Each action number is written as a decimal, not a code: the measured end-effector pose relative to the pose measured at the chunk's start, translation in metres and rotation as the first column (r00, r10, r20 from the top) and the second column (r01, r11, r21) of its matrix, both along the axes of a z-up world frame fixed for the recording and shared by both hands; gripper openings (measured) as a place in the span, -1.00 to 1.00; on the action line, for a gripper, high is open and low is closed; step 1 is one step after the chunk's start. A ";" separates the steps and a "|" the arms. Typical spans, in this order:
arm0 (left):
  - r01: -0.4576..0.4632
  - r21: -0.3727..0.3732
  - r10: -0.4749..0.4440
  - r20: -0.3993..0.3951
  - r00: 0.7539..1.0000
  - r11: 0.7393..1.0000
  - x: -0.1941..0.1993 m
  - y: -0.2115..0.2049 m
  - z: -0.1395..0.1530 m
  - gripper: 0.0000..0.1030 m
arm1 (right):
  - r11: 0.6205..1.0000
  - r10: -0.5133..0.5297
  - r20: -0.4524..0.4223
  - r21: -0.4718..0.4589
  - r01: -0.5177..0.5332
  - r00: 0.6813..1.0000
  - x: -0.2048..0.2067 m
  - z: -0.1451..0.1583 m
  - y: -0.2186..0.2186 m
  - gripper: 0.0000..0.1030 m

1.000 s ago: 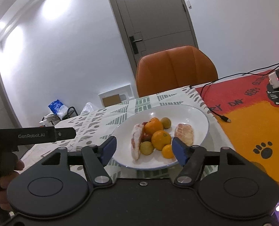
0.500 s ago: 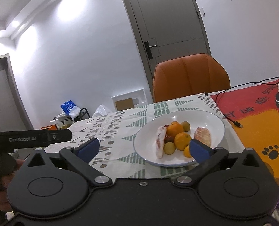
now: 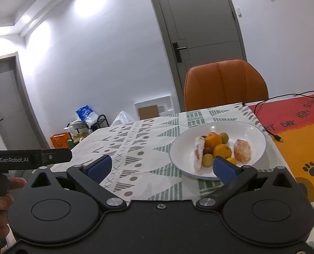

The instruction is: Organize fruits

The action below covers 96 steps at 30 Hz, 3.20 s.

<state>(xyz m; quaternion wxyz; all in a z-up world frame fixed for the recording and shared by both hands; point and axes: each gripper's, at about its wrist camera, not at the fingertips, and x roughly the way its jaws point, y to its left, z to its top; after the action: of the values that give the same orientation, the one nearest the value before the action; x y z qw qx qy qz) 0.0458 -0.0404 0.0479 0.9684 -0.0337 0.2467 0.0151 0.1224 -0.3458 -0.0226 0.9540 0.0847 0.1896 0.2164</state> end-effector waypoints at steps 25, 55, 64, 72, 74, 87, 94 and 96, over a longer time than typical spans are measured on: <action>-0.093 -0.026 0.092 -0.035 0.995 0.995 -0.047 0.050 -0.013 0.99 | 0.992 0.114 -0.045 -0.046 -0.116 0.992 -0.024 -0.003 0.029 1.00; -0.117 -0.025 0.115 -0.061 0.991 0.993 -0.061 0.066 -0.010 0.98 | 0.988 0.126 -0.068 -0.084 -0.131 0.990 -0.031 0.003 0.038 1.00; -0.115 -0.020 0.114 -0.065 0.991 0.993 -0.062 0.066 -0.010 0.99 | 0.987 0.129 -0.060 -0.089 -0.134 0.990 -0.036 0.005 0.039 1.00; -0.105 -0.018 0.104 -0.070 0.992 0.994 -0.063 0.066 -0.009 0.99 | 0.986 0.133 -0.053 -0.092 -0.137 0.990 -0.037 0.008 0.040 1.00; -0.108 -0.020 0.106 -0.069 0.992 0.994 -0.063 0.066 -0.010 0.99 | 0.986 0.132 -0.054 -0.092 -0.136 0.990 -0.037 0.008 0.039 1.00; -0.112 -0.028 0.109 -0.092 0.990 0.993 -0.058 0.068 -0.015 0.99 | 0.988 0.120 -0.064 -0.088 -0.125 0.991 -0.035 0.005 0.037 1.00; -0.110 -0.033 0.106 -0.102 0.989 0.993 -0.057 0.069 -0.016 0.99 | 0.987 0.124 -0.066 -0.091 -0.130 0.990 -0.035 0.004 0.037 1.00; -0.107 -0.034 0.103 -0.100 0.990 0.994 -0.057 0.069 -0.017 0.99 | 0.988 0.118 -0.065 -0.090 -0.124 0.991 -0.035 0.004 0.037 1.00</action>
<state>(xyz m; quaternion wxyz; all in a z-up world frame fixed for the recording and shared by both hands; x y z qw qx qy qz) -0.0110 0.0285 0.0313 0.9521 -0.0649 0.2921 0.0630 0.0878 -0.3083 -0.0183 0.9359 0.0346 0.2327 0.2622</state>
